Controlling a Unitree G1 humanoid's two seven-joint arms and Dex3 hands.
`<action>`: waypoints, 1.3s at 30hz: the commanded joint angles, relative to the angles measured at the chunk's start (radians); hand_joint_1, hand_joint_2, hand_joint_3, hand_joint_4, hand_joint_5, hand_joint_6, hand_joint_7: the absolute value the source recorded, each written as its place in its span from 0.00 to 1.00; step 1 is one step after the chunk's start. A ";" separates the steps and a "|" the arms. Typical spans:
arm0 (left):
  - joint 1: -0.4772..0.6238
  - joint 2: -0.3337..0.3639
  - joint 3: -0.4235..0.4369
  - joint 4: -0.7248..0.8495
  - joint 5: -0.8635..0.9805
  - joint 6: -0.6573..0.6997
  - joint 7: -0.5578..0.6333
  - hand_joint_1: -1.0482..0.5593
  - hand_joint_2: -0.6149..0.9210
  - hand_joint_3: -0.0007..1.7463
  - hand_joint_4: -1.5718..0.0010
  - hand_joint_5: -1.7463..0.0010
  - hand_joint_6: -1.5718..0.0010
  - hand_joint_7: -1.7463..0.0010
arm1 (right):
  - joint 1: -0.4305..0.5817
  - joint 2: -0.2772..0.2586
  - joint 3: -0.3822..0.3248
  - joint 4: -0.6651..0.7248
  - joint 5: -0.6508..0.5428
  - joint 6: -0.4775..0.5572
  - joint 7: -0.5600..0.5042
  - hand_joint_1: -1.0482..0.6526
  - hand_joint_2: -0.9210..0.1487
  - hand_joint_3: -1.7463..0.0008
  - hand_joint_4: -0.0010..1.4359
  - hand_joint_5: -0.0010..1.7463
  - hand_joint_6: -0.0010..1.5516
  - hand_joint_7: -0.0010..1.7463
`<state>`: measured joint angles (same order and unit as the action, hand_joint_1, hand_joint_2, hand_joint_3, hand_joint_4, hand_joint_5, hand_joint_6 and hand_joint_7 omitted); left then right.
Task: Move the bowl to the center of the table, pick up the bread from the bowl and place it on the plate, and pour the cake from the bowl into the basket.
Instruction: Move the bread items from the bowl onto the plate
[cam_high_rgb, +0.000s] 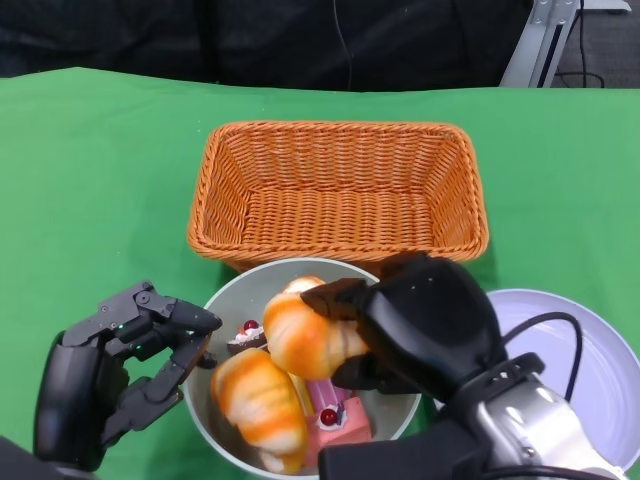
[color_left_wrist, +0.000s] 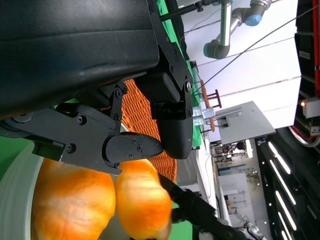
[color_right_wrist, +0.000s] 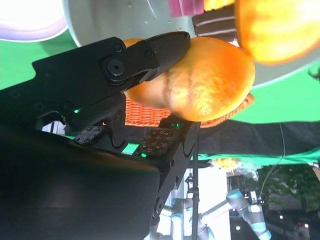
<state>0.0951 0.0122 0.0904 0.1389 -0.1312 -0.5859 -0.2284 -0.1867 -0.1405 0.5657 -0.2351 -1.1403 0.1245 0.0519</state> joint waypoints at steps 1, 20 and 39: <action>-0.007 0.015 0.010 0.015 0.006 -0.023 0.012 0.53 0.98 0.21 0.53 0.17 0.48 0.41 | 0.024 -0.026 -0.026 -0.059 0.024 -0.014 0.011 0.40 0.00 0.98 0.51 0.76 0.73 0.04; -0.014 0.028 0.023 0.033 -0.004 -0.033 0.011 0.54 0.99 0.20 0.53 0.19 0.48 0.42 | 0.217 -0.092 -0.292 -0.450 0.186 -0.042 0.132 0.48 0.05 0.99 0.60 0.70 0.73 0.04; -0.029 0.041 0.036 0.056 -0.043 -0.030 -0.015 0.54 1.00 0.19 0.53 0.17 0.47 0.42 | 0.449 -0.232 -0.625 -0.412 0.317 -0.110 0.148 0.52 0.07 1.00 0.59 0.75 0.76 0.02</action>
<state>0.0690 0.0346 0.1174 0.1887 -0.1665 -0.6097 -0.2368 0.2481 -0.3582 -0.0373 -0.6592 -0.8361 0.0140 0.2072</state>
